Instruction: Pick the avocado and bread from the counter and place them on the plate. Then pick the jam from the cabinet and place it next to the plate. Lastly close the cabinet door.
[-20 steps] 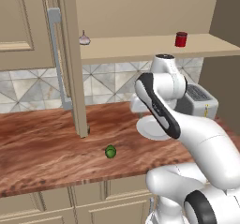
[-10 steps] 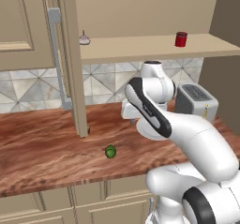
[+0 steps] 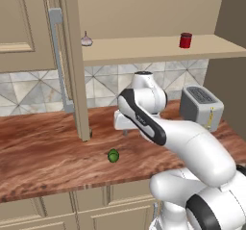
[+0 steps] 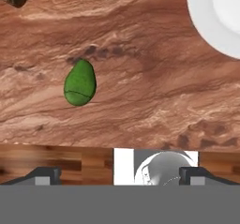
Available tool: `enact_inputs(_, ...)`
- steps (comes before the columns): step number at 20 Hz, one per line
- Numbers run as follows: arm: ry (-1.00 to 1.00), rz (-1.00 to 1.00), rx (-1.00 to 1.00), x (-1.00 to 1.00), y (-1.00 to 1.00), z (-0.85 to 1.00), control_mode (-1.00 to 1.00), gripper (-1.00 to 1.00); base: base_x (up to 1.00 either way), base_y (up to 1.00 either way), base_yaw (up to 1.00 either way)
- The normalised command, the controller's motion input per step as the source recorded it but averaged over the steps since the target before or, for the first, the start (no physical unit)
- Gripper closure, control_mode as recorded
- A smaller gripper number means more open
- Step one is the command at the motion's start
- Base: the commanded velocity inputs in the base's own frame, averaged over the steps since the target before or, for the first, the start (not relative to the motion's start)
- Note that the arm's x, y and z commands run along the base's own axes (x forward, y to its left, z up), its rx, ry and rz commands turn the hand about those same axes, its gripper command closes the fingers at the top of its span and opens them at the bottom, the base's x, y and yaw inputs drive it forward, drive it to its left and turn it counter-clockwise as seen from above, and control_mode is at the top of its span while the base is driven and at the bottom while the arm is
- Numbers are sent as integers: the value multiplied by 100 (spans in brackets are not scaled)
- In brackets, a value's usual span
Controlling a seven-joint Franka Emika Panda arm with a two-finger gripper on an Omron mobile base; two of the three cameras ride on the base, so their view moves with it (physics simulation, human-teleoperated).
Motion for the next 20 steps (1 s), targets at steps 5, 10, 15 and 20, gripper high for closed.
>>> enact_inputs(5,2,0,0,0,28,-23,-100,-100,0,0,0)
enact_inputs(10,6,0,0,3,20,-26,-100,-100,0,0,0)
enact_inputs(15,11,0,0,12,17,-24,-100,-100,0,0,0)
enact_inputs(20,15,0,0,21,15,-20,-100,-100,0,0,0)
